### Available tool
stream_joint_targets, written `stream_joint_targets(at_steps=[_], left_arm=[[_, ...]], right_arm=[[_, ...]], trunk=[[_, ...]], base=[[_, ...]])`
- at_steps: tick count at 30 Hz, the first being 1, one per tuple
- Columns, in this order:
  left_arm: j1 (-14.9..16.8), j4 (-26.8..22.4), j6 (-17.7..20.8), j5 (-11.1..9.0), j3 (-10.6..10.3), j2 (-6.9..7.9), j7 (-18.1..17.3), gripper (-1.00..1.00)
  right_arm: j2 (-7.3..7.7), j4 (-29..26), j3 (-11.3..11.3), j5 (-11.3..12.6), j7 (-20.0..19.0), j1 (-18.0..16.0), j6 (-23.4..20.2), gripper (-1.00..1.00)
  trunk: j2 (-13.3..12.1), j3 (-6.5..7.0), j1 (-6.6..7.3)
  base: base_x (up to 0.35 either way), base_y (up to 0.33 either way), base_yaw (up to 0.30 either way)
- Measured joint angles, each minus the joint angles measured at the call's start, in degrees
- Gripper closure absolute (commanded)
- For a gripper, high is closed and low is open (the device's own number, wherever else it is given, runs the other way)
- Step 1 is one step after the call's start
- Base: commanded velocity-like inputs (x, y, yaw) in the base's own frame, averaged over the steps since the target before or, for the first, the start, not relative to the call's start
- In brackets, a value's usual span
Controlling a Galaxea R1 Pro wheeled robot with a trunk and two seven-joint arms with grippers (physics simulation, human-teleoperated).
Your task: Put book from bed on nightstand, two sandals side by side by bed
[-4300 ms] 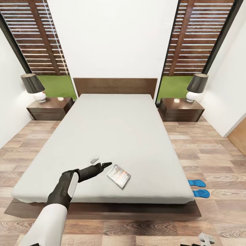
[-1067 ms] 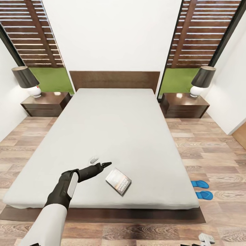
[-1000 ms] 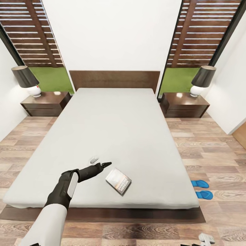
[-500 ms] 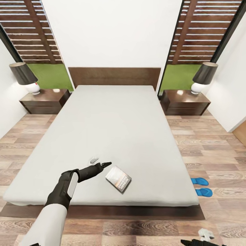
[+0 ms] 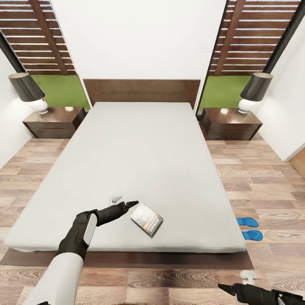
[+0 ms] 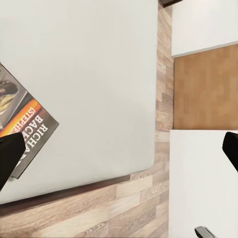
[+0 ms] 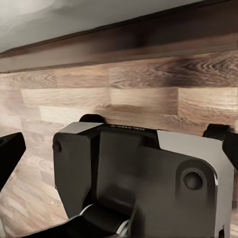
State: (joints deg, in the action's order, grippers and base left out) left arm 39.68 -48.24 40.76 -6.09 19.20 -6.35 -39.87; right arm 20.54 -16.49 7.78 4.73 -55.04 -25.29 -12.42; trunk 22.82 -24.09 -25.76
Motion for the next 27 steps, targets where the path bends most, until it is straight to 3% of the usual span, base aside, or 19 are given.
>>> stream_joint_targets(at_steps=[4,8,18,27], left_arm=[[0.0,0.0,0.0,0.0,0.0,0.0,0.0,-1.0],[0.0,0.0,0.0,0.0,0.1,0.0,0.0,-1.0],[0.0,0.0,0.0,0.0,0.2,0.0,0.0,-1.0],[0.0,0.0,0.0,0.0,0.2,0.0,0.0,-1.0]], right_arm=[[0.01,0.1,0.0,0.0,-4.6,0.0,0.1,-1.0],[0.01,0.2,-0.1,0.1,-5.9,0.0,0.3,-1.0],[0.01,0.2,0.0,0.2,-5.7,0.0,0.7,-1.0],[0.01,0.2,0.0,0.2,-5.6,0.0,3.9,-1.0]], trunk=[[0.0,-0.36,0.0],[0.0,-0.72,0.0],[0.0,-1.62,0.0],[0.0,-2.42,0.0]], base=[[0.0,0.0,0.0],[0.0,0.0,0.0],[0.0,0.0,0.0],[0.0,0.0,0.0]])
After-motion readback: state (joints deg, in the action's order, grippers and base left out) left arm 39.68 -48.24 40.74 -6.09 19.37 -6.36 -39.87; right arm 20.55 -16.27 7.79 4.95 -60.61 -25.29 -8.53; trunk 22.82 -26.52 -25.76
